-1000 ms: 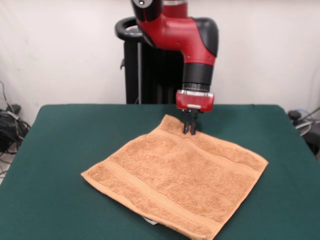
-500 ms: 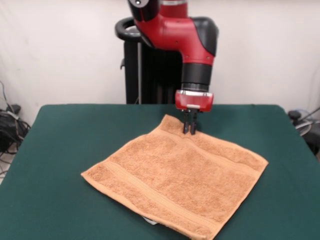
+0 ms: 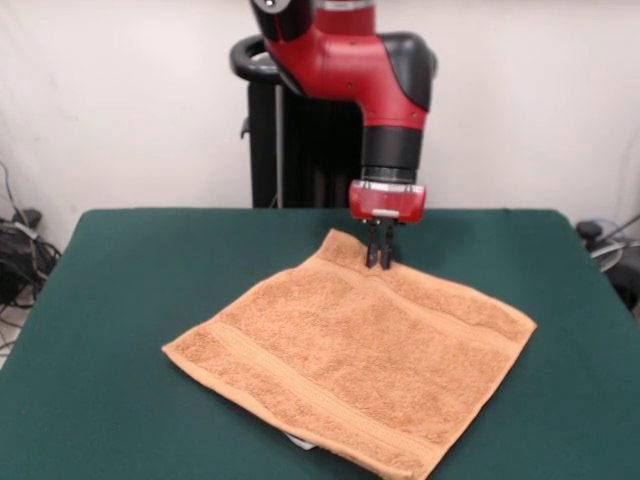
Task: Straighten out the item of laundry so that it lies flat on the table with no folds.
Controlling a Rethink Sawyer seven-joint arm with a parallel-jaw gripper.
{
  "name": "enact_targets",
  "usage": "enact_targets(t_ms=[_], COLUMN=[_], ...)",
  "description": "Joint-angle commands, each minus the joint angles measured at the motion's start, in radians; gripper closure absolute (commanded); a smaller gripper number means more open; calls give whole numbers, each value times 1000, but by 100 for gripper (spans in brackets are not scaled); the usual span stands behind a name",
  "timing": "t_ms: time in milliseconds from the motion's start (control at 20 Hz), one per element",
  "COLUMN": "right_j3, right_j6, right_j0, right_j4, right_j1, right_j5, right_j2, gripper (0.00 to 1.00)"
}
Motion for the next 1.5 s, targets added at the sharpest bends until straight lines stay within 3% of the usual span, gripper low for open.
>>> enact_targets(t_ms=[50,1500], right_j3=[-27,26], right_j6=[231,257], right_j0=[-9,-24], right_j4=[68,66], right_j1=[92,67], right_j5=[289,389], right_j2=[82,108], gripper=[100,100])
